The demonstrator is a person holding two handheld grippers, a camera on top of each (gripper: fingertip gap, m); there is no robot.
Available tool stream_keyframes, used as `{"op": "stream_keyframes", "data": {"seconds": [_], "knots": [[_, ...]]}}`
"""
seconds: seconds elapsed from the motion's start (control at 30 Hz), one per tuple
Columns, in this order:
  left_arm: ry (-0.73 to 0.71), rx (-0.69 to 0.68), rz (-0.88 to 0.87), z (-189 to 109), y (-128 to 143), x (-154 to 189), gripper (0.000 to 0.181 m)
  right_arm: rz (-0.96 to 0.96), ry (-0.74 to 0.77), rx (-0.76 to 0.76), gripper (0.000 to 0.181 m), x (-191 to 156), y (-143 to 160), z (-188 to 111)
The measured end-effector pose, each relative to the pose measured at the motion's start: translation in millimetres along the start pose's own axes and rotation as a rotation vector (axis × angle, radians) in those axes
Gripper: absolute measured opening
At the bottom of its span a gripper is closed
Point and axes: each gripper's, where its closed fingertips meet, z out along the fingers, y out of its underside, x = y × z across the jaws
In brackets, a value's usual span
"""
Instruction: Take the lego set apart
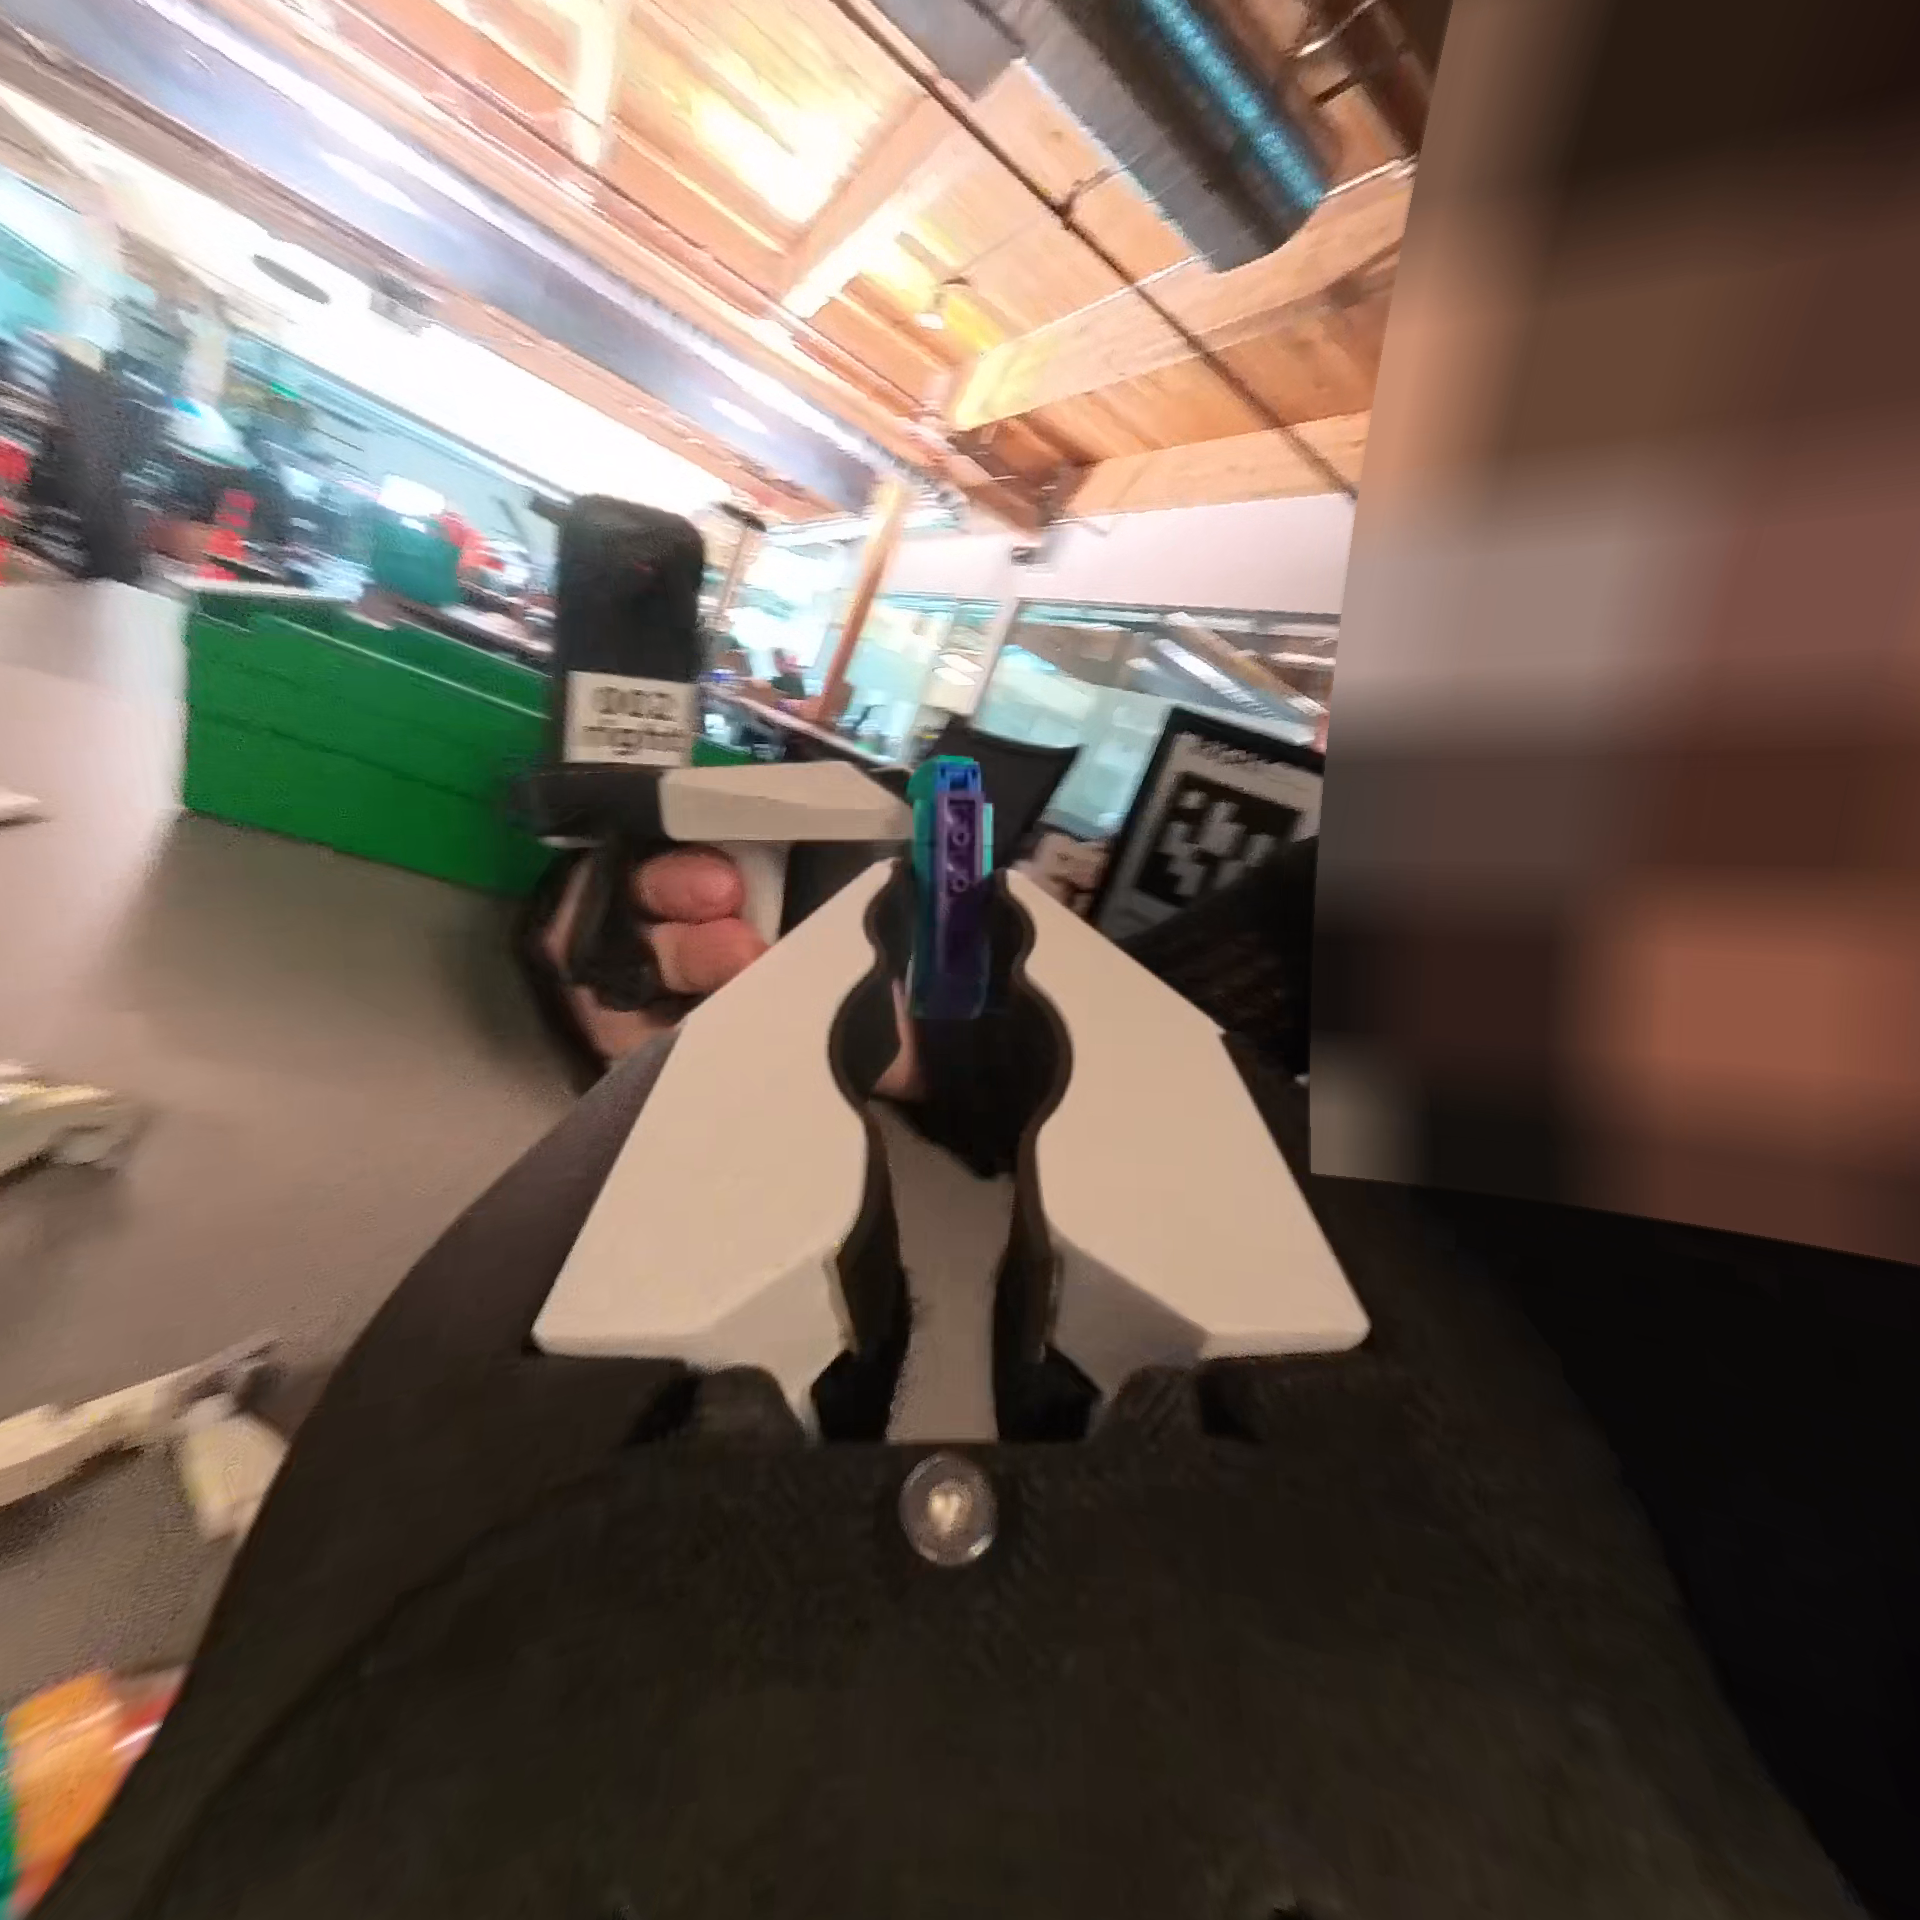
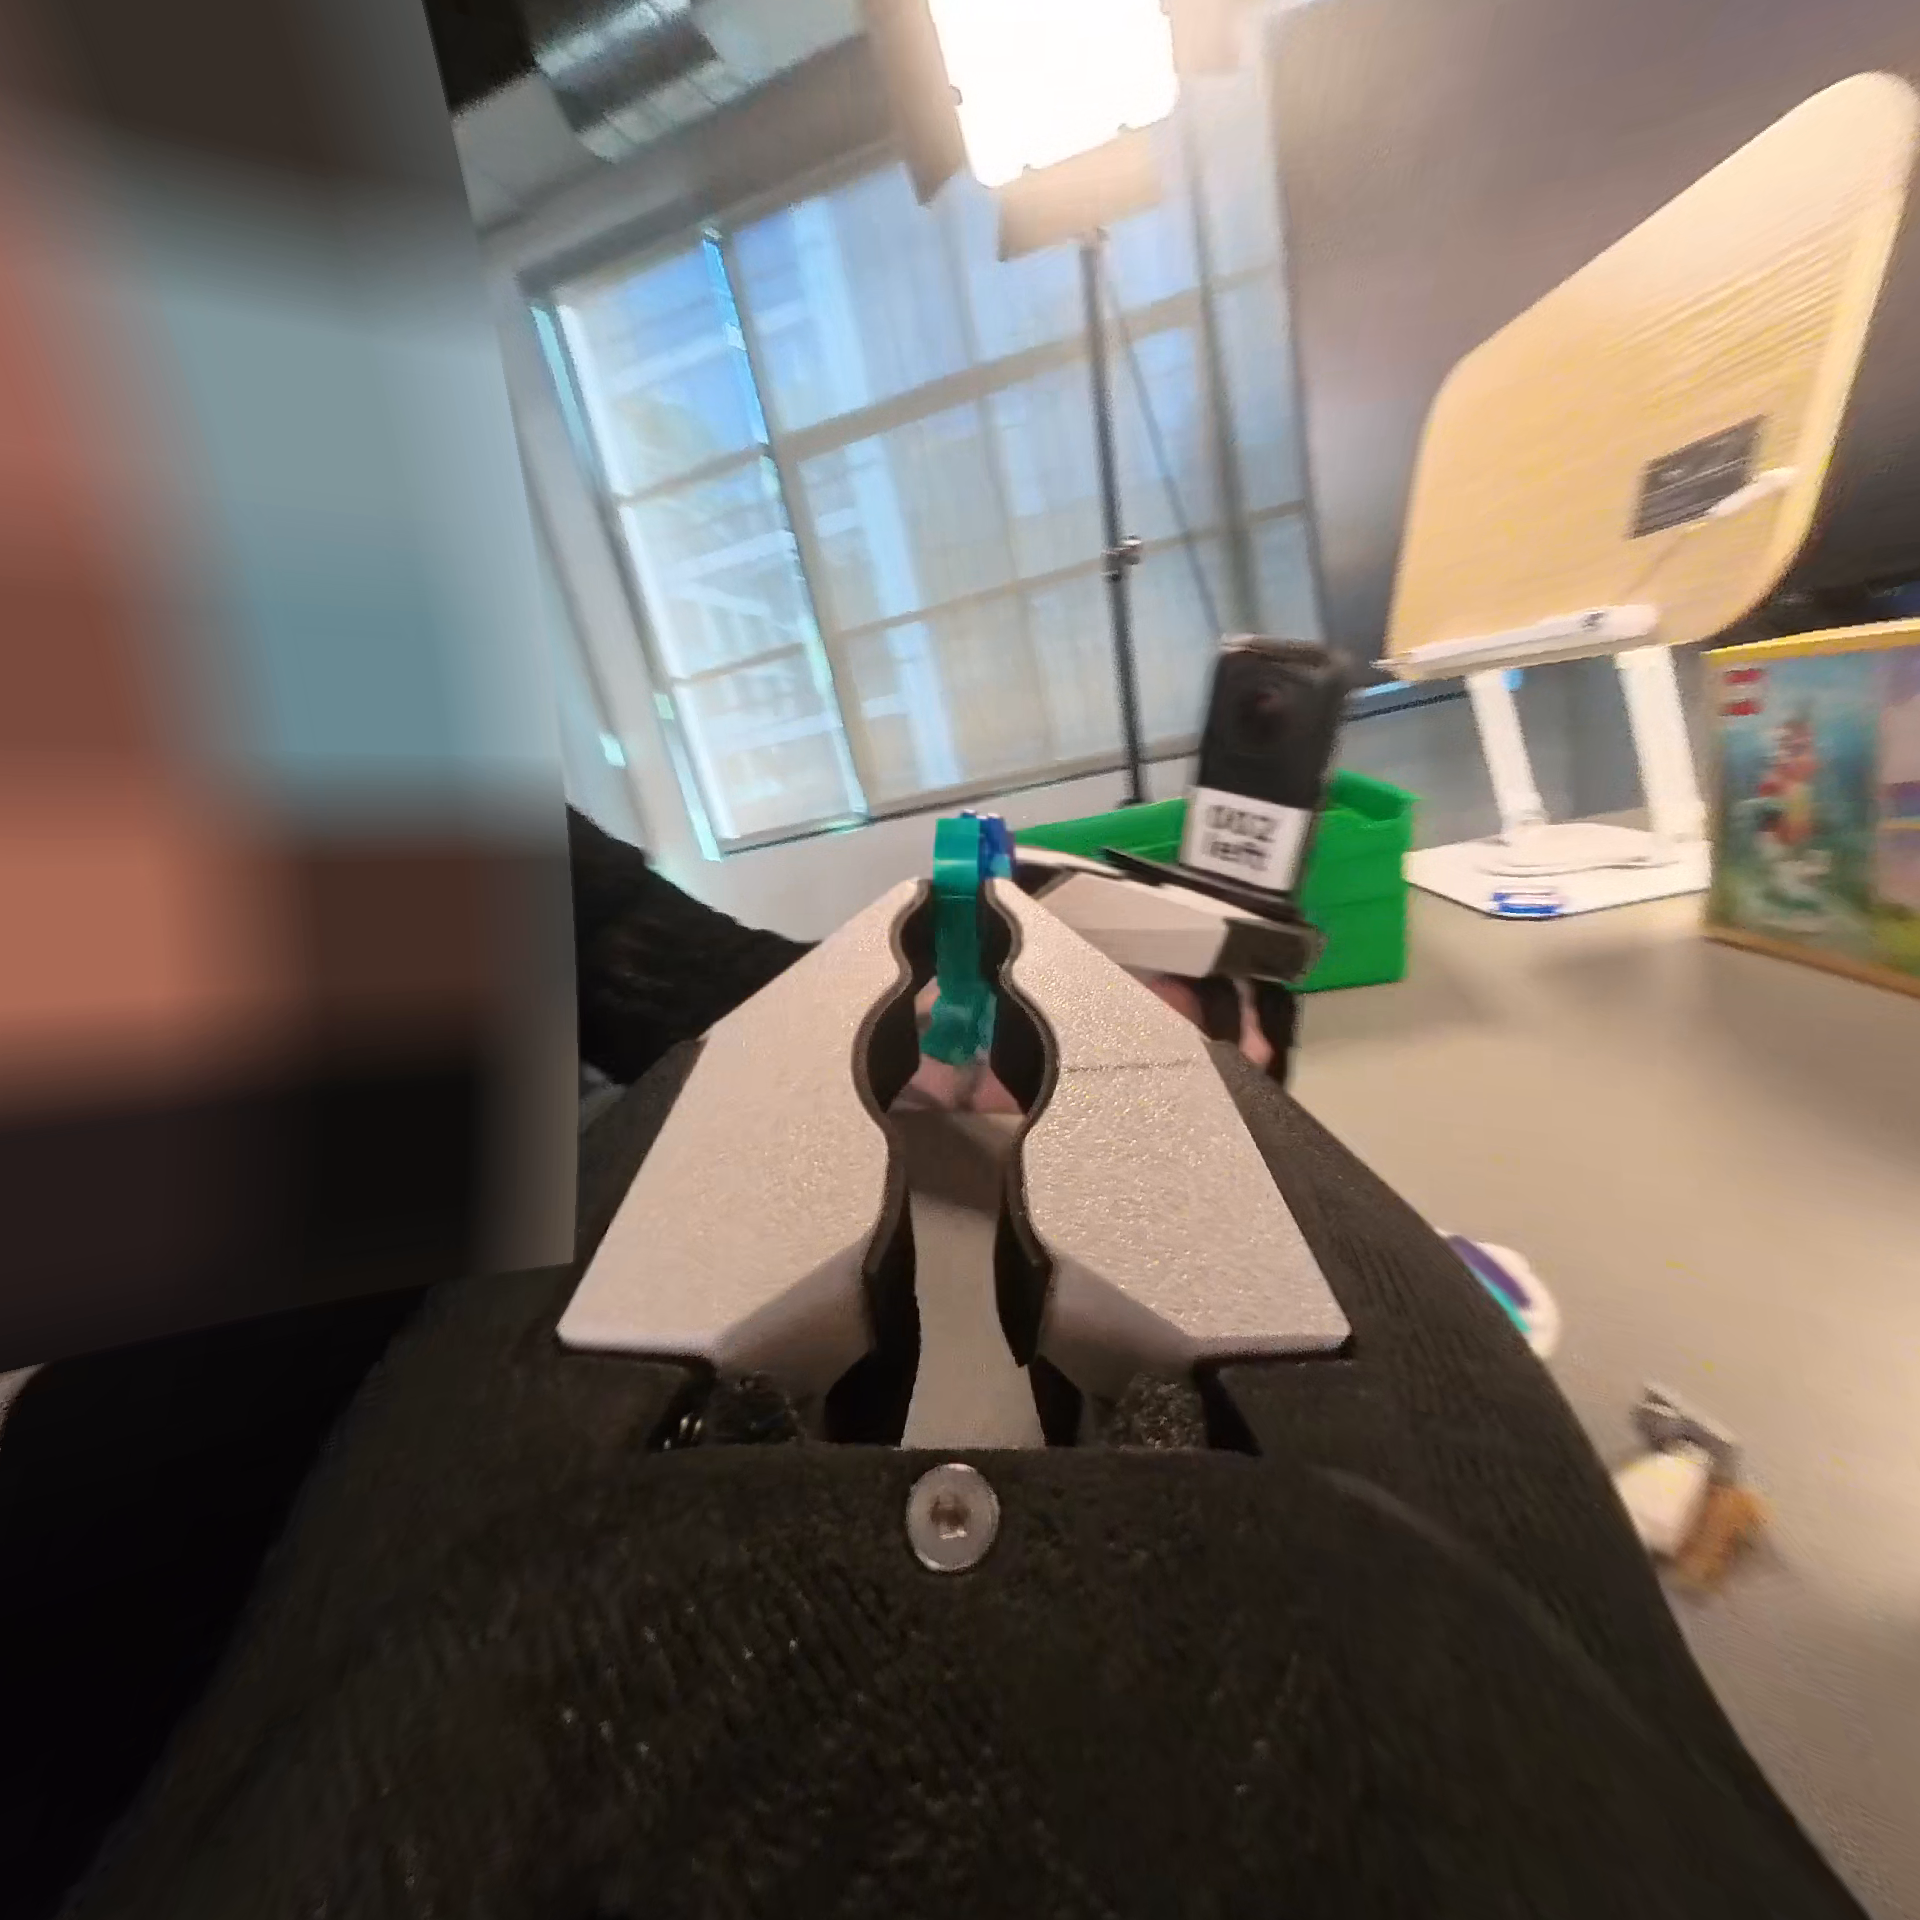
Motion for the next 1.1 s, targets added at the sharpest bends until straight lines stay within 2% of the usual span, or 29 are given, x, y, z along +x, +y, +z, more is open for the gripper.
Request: {"op": "stream_keyframes", "data": {"seconds": [0.1, 0.2, 0.27, 0.3, 0.4, 0.47, 0.63, 0.73, 0.8, 0.97, 1.03, 1.1], "knots": [[0.058, 0.019, -0.066, 1.4, 0.3, 3.2, 0.014, 0.067, -0.063, 0.017, 0.006, -4.5, 1.0, 0.2], [-0.014, 0.008, -0.057, -3.1, 0.6, -7.8, 0.014, 0.071, 0.009, 0.011, 0.006, 9.3, 1.8, -6.4], [-0.13, 0.009, -0.039, -12.3, -1.7, -23.7, 0.014, 0.058, 0.145, 0.0, 0.006, 30.2, 0.0, -18.0], [-0.235, -0.005, -0.03, -19.5, -0.9, -38.0, 0.014, 0.054, 0.212, -0.013, 0.006, 40.0, -0.7, -25.3], [-0.494, -0.156, -0.032, -42.0, 13.9, -71.0, 0.014, 0.103, 0.375, -0.071, 0.006, 64.9, 4.1, -45.9], [-0.528, -0.185, -0.032, -46.6, 14.5, -72.8, 0.014, 0.13, 0.469, -0.207, 0.006, 76.3, 21.5, -57.1], [-0.454, -0.083, -0.064, -44.1, 2.5, -64.6, 0.014, 0.11, 0.614, -0.648, 0.007, 79.2, 73.0, -83.1], [-0.423, -0.051, -0.08, -42.4, 1.0, -63.6, 0.014, 0.127, 0.655, -0.809, 0.008, 78.6, 95.0, -94.4], [-0.41, -0.039, -0.084, -41.4, 0.5, -63.2, 0.014, 0.158, 0.666, -0.879, 0.017, 78.7, 107.8, -100.1], [-0.405, -0.024, -0.081, -40.2, 0.3, -63.6, 0.014, 0.164, 0.642, -0.858, 0.034, 77.6, 107.3, -93.8], [-0.395, -0.004, -0.078, -38.5, -1.3, -62.9, 0.014, 0.123, 0.578, -0.761, 0.037, 74.3, 95.2, -75.2], [-0.38, 0.019, -0.08, -36.1, -2.9, -61.8, 0.014, 0.099, 0.492, -0.608, 0.032, 67.3, 76.8, -49.2]]}}
